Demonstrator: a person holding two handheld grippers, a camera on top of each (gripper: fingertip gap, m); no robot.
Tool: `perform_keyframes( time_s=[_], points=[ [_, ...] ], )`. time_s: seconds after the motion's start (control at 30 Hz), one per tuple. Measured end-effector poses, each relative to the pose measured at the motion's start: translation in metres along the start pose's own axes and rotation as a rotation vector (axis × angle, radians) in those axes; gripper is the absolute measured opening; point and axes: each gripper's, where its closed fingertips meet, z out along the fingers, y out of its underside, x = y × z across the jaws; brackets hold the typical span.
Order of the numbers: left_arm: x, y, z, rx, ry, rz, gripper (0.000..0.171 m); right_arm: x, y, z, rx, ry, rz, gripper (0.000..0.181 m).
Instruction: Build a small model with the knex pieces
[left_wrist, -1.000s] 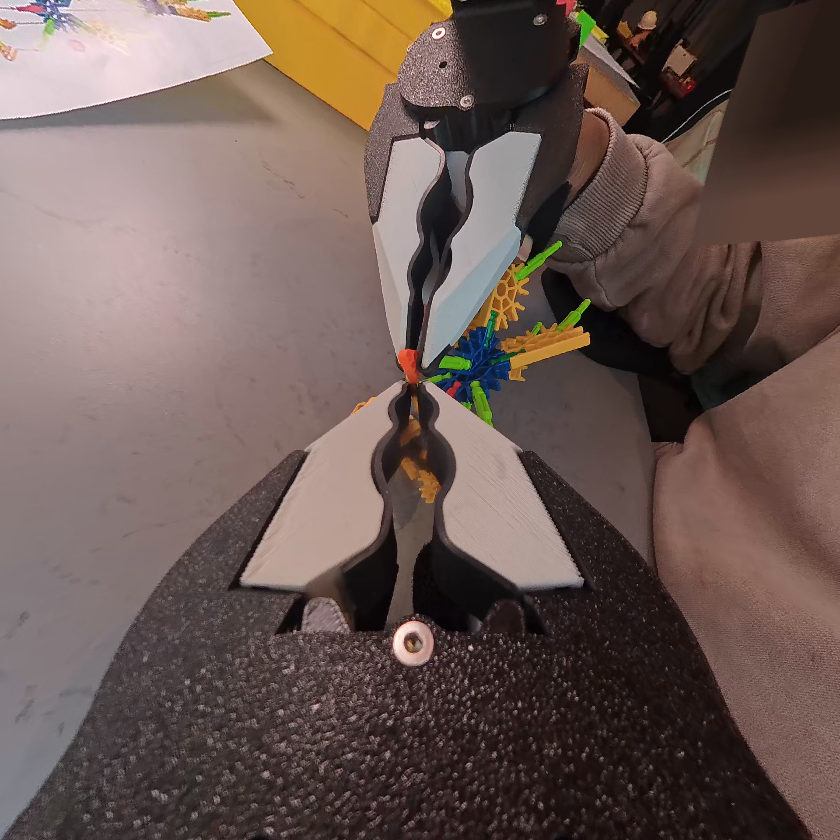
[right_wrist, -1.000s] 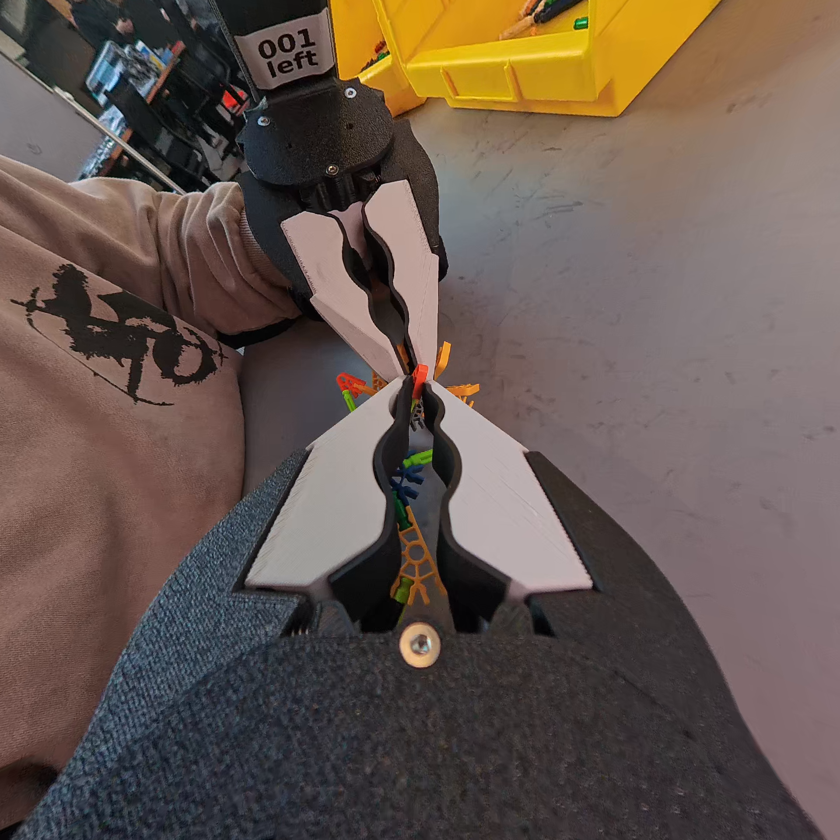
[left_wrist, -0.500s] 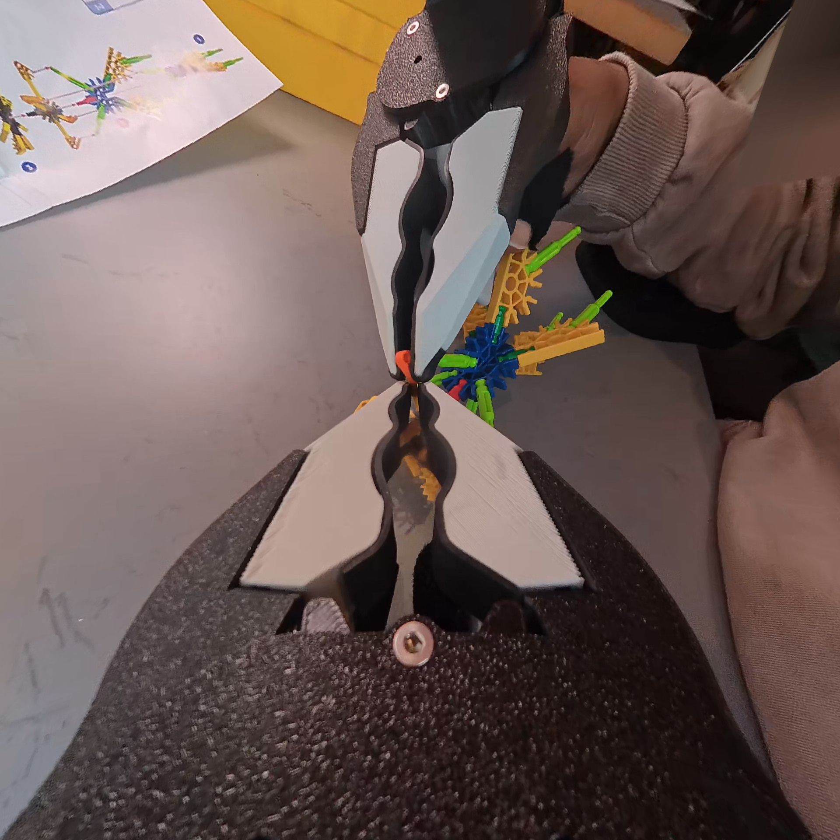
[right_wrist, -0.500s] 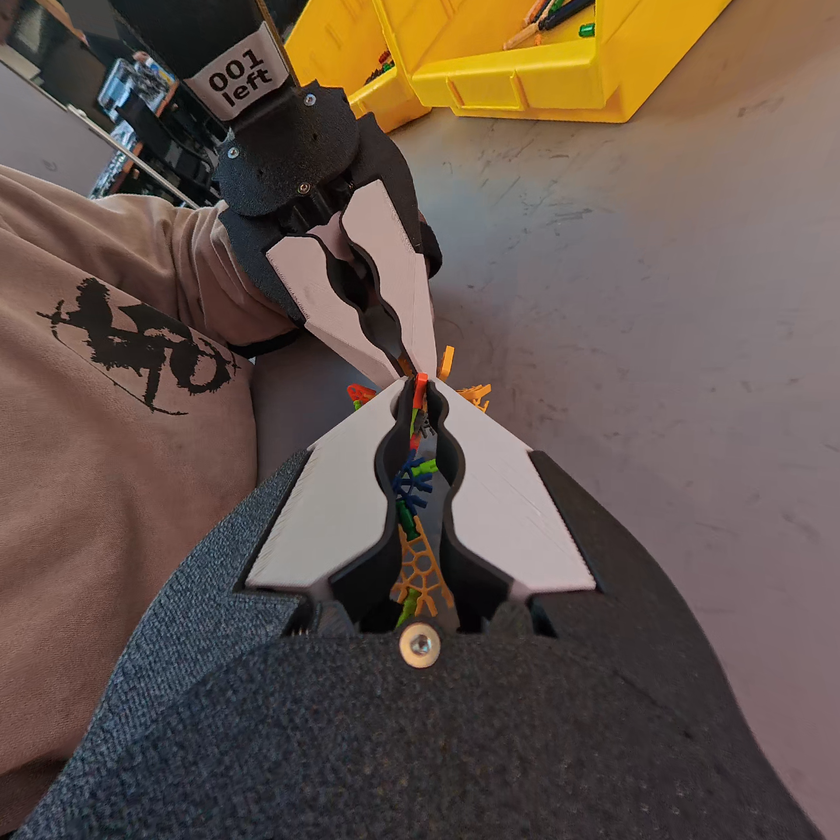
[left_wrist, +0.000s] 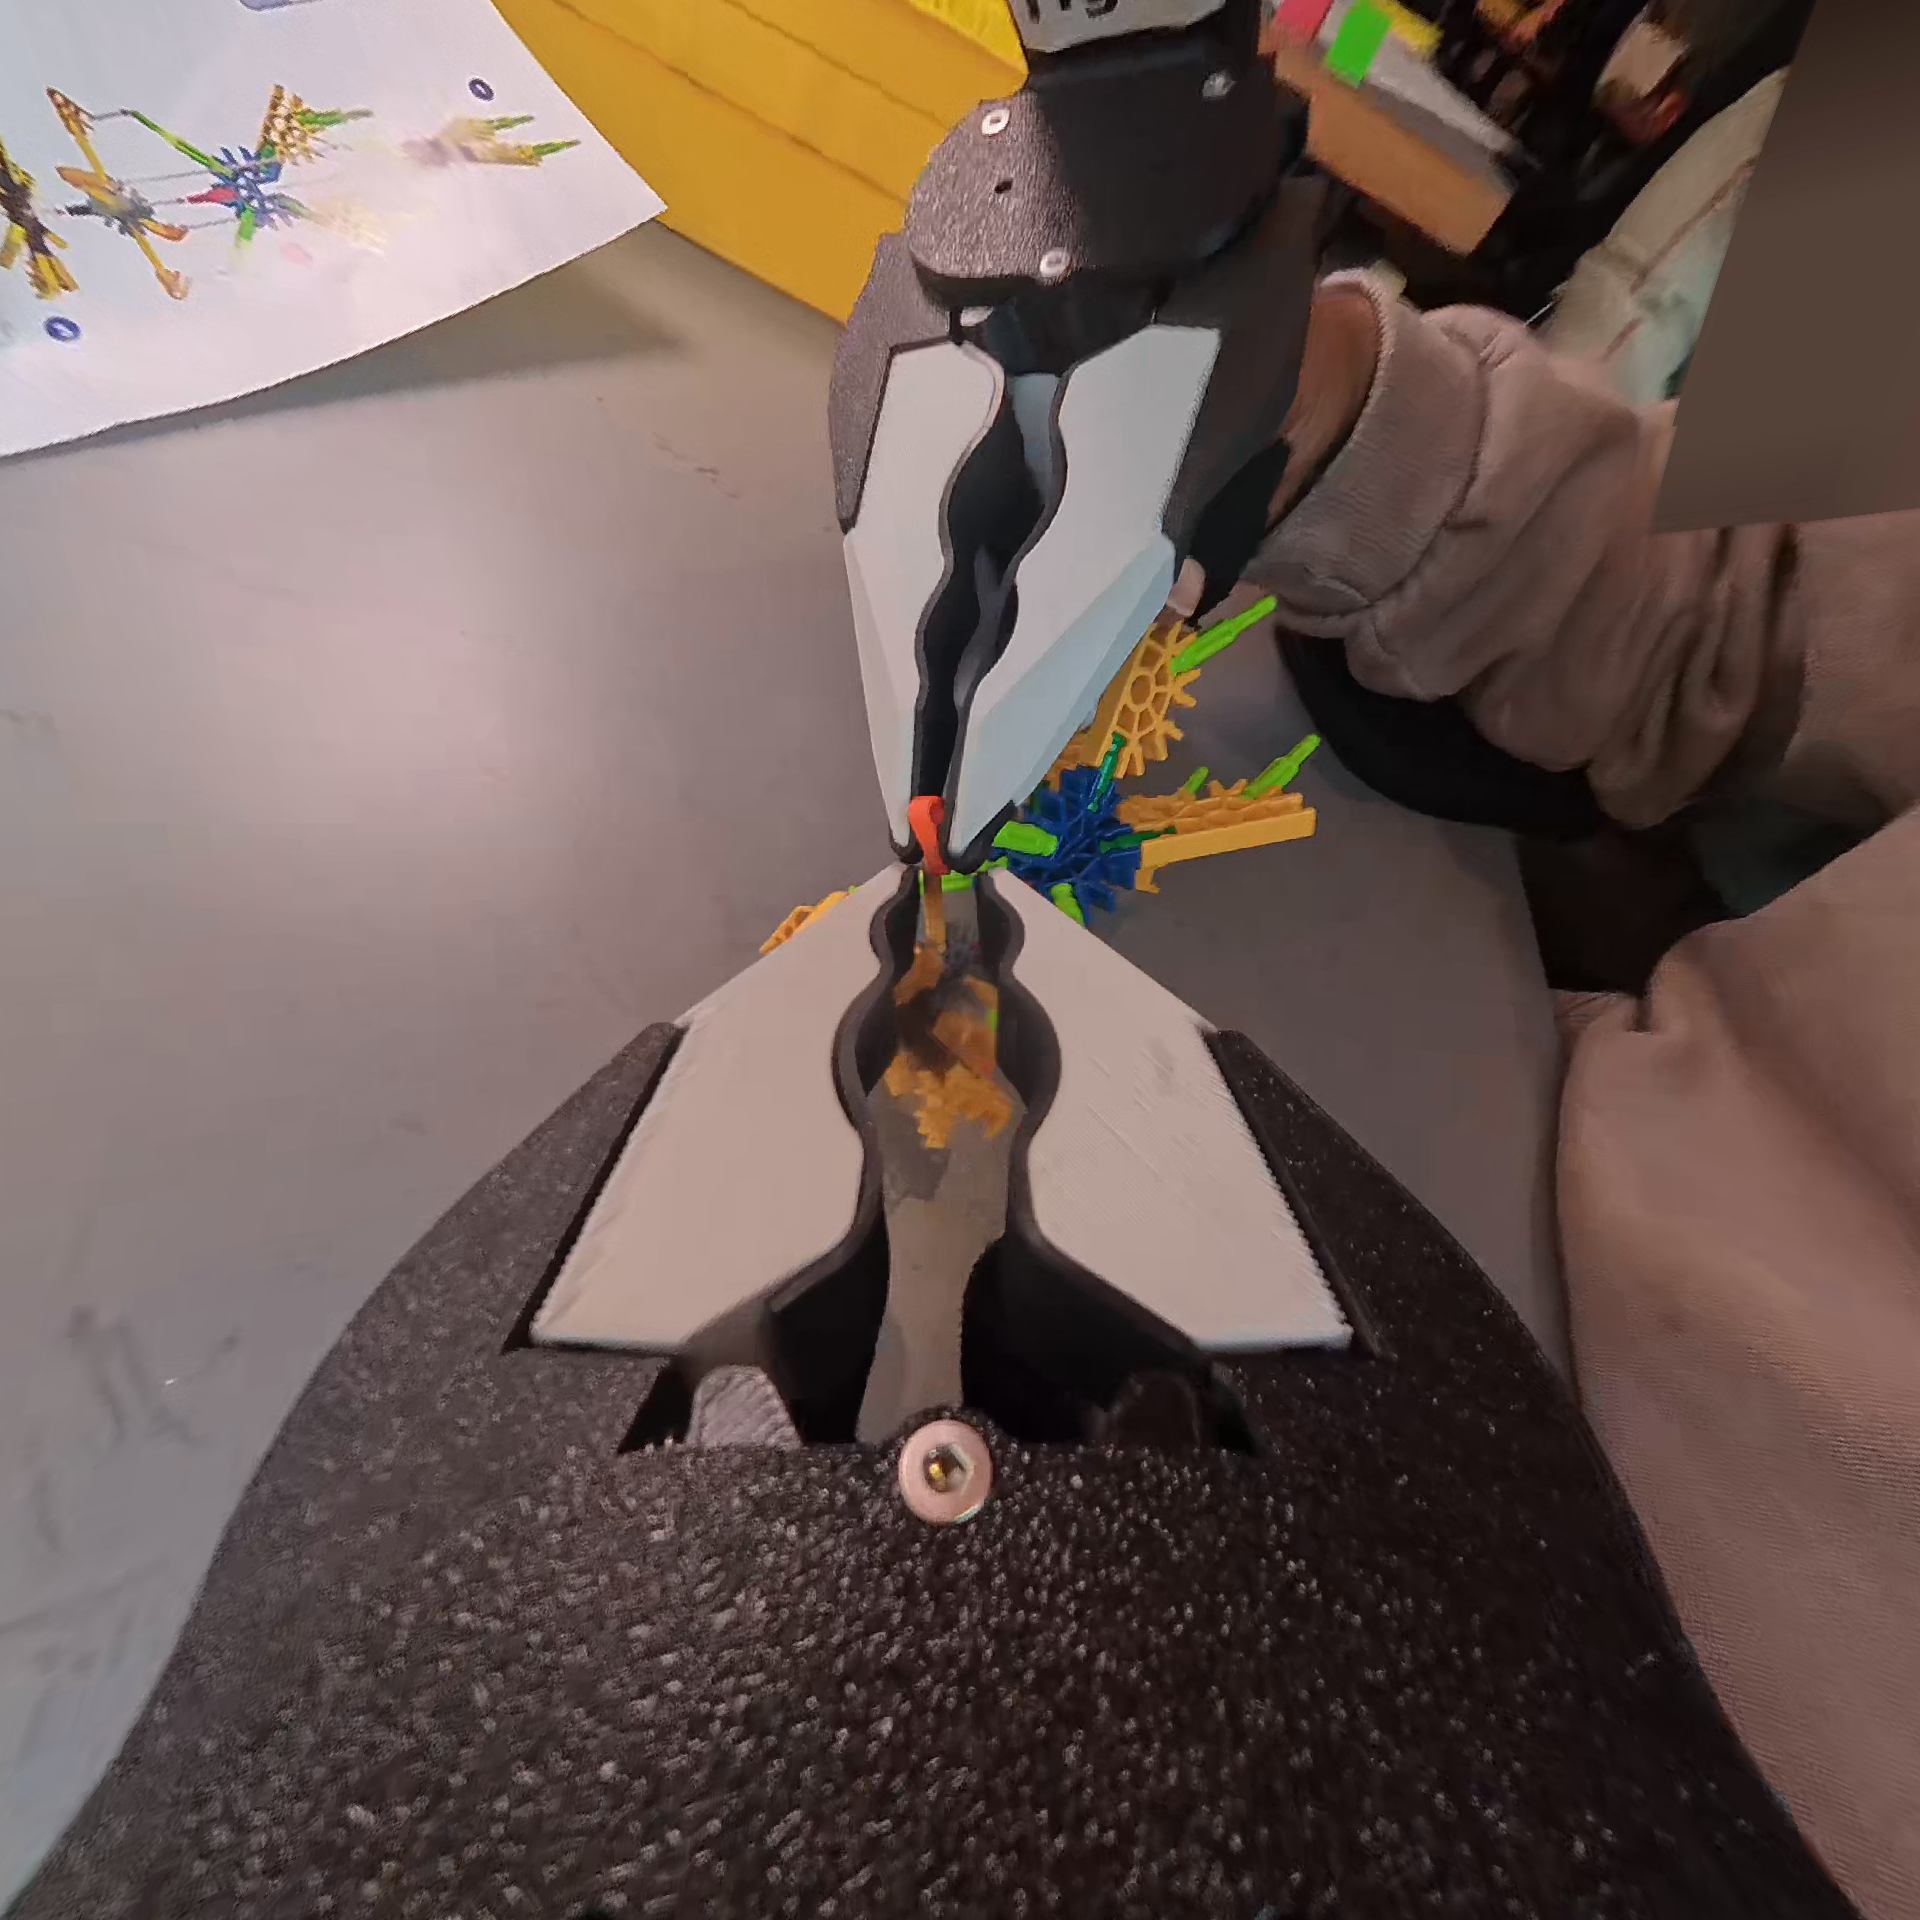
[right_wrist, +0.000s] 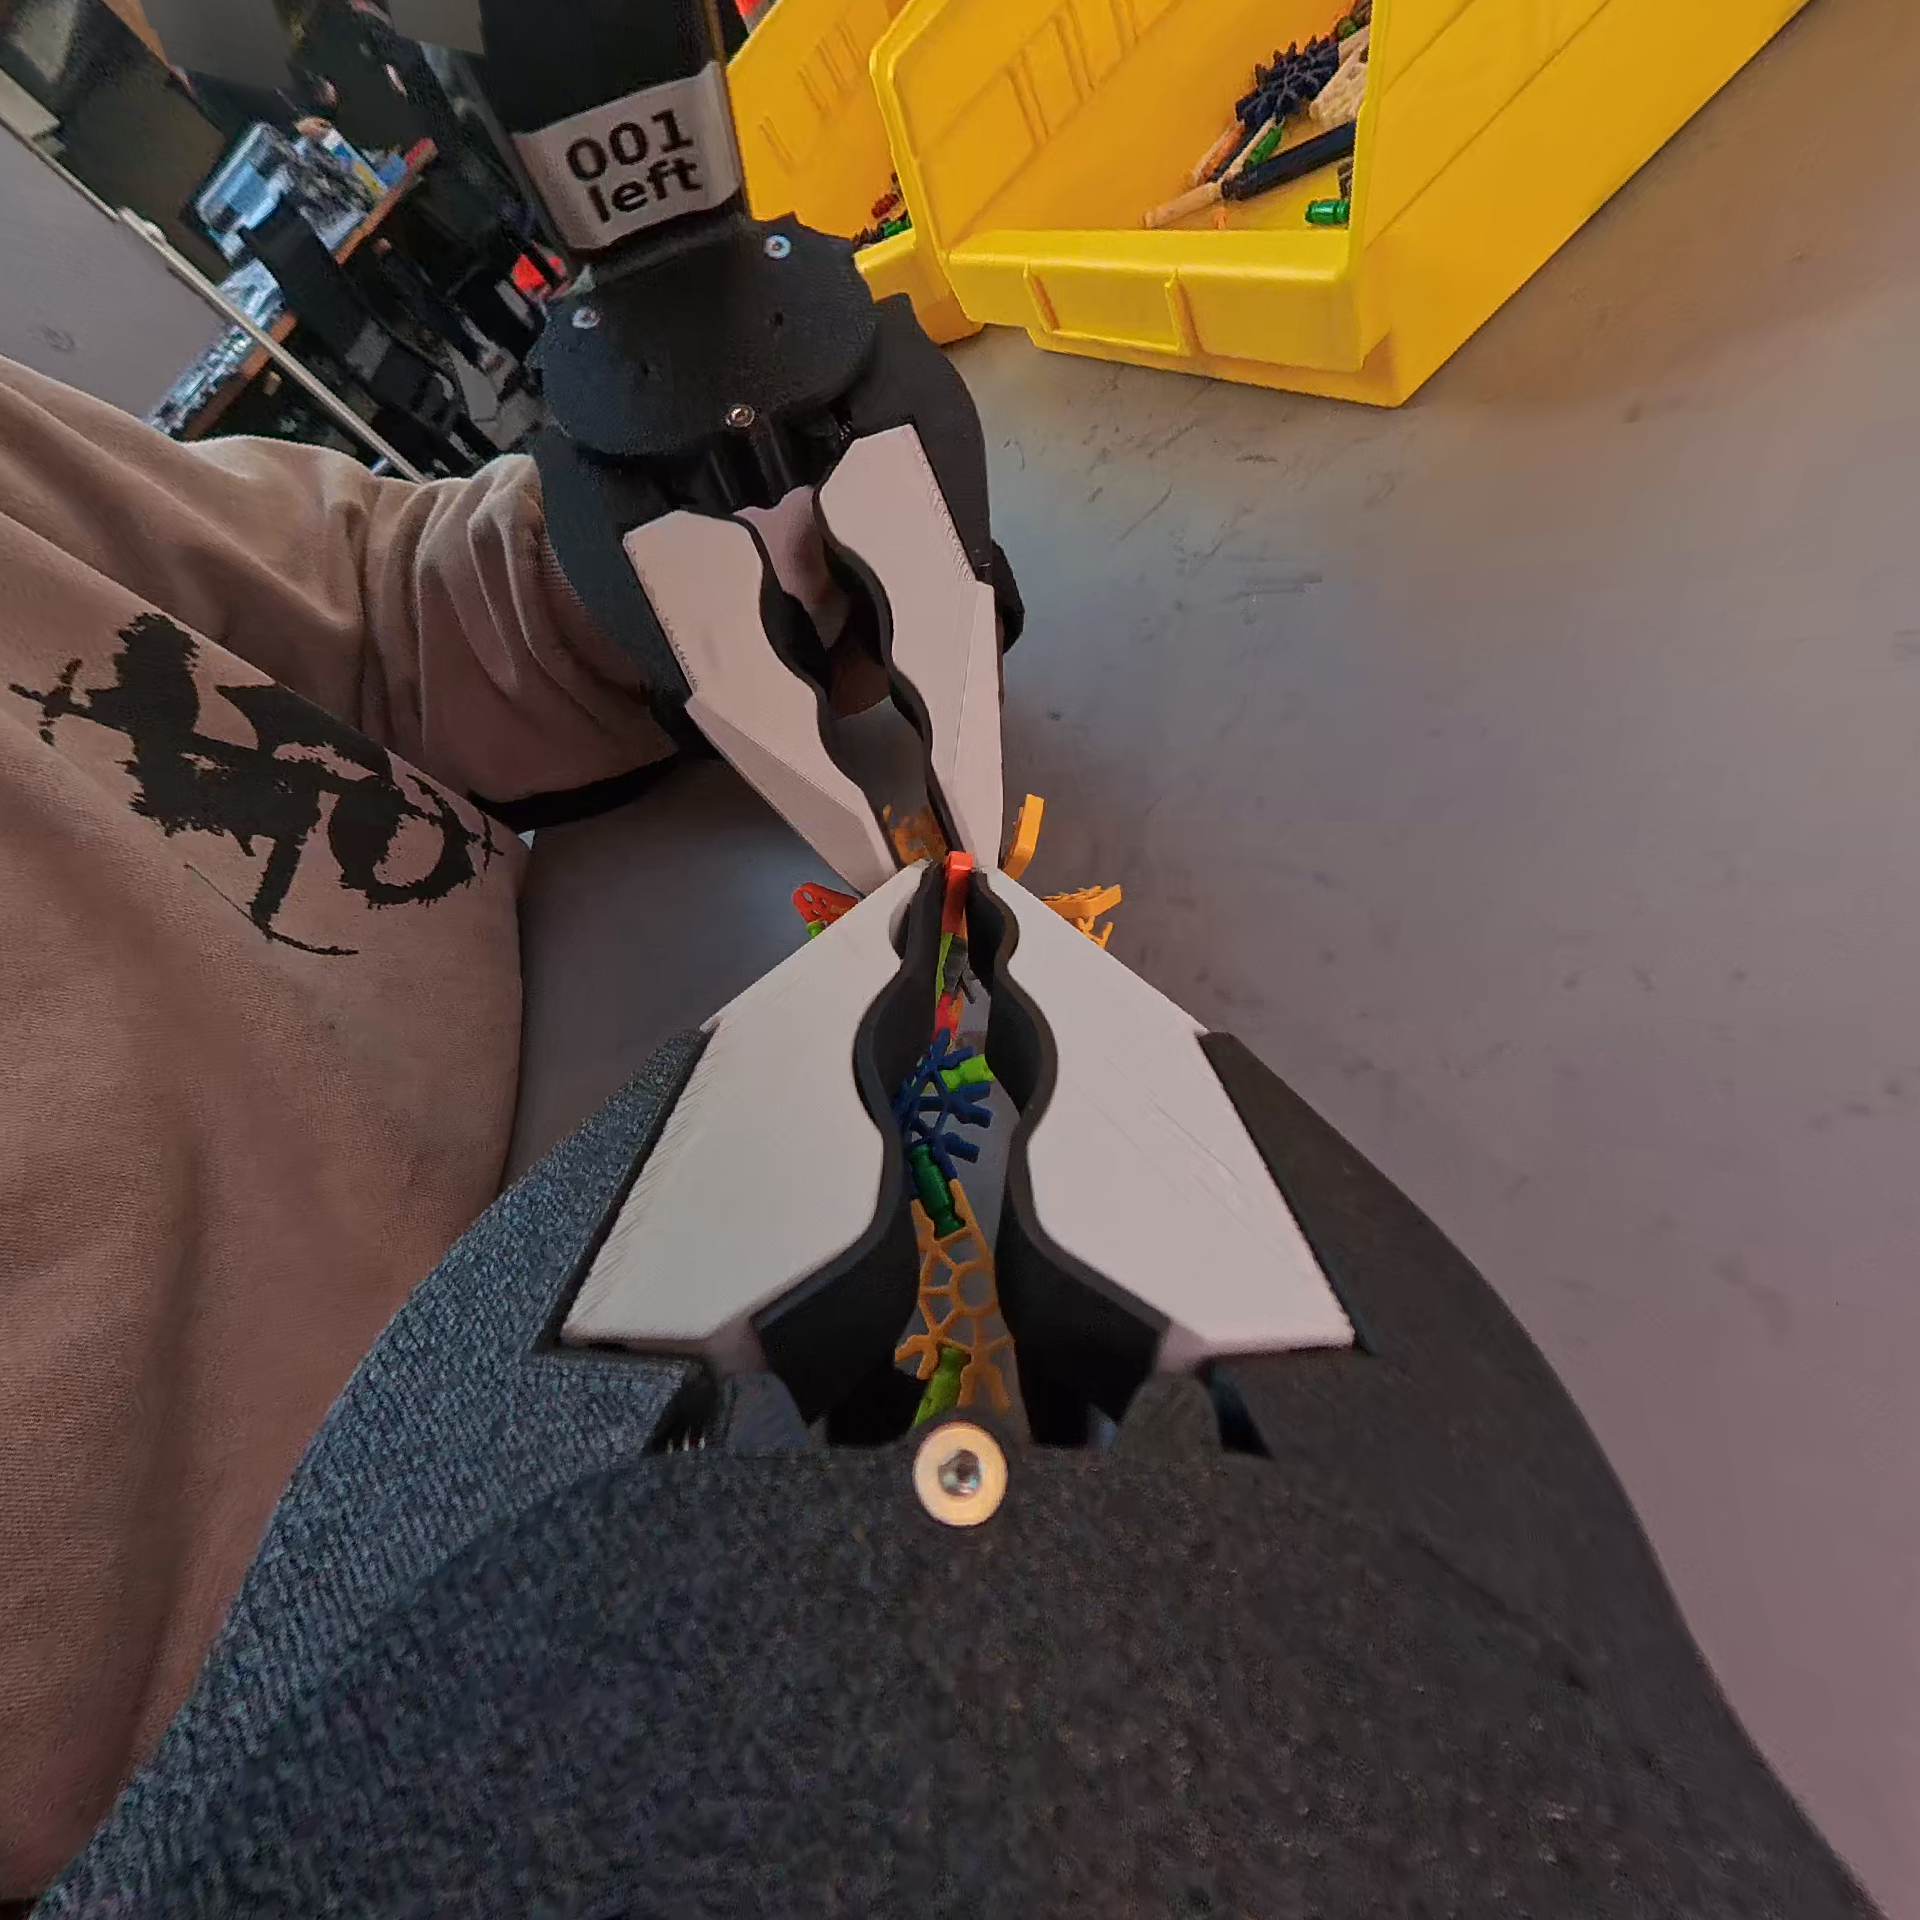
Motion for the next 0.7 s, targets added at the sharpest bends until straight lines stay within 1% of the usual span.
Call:
perform_keyframes(
  time_s=[0.03,0.1,0.17,0.23,0.27,0.33,0.4,0.43,0.47,0.53,0.6,0.63,0.7],
  points=[
    [0.001,-0.005,-0.005,0.035,0.052,-0.062,0.017,-0.001,-0.001,-0.001,0.01,-0.011,0.002,0.0],
    [-0.002,-0.019,-0.021,0.117,0.117,-0.151,0.022,-0.001,-0.004,-0.003,0.039,-0.035,0.021,0.001],
    [-0.007,-0.029,-0.036,0.179,0.143,-0.178,0.023,-0.001,-0.007,-0.005,0.068,-0.055,0.025,0.0],
    [-0.009,-0.031,-0.045,0.193,0.179,-0.197,0.033,-0.005,-0.013,-0.008,0.106,-0.083,0.021,0.0],
    [-0.009,-0.03,-0.047,0.189,0.205,-0.213,0.041,-0.007,-0.016,-0.01,0.123,-0.092,0.005,0.0],
    [-0.005,-0.027,-0.048,0.185,0.29,-0.257,0.063,-0.01,-0.024,-0.015,0.172,-0.103,-0.021,0.0],
    [0.009,-0.023,-0.045,0.152,0.397,-0.301,0.094,-0.016,-0.036,-0.023,0.252,-0.121,-0.076,0.0],
    [0.015,-0.021,-0.04,0.126,0.412,-0.289,0.1,-0.016,-0.042,-0.027,0.292,-0.109,-0.116,0.0],
    [0.019,-0.017,-0.034,0.107,0.392,-0.246,0.102,-0.019,-0.046,-0.032,0.322,-0.107,-0.156,0.0],
    [0.024,-0.016,-0.021,0.098,0.334,-0.165,0.1,-0.023,-0.054,-0.037,0.369,-0.101,-0.192,0.0],
    [0.029,-0.025,-0.016,0.15,0.308,-0.14,0.077,-0.026,-0.057,-0.039,0.394,-0.095,-0.219,0.0],
    [0.029,-0.027,-0.015,0.166,0.289,-0.13,0.071,-0.029,-0.059,-0.04,0.409,-0.105,-0.227,0.0],
    [0.027,-0.031,-0.019,0.189,0.252,-0.076,0.041,-0.034,-0.062,-0.043,0.437,-0.126,-0.231,0.001]
  ],
)
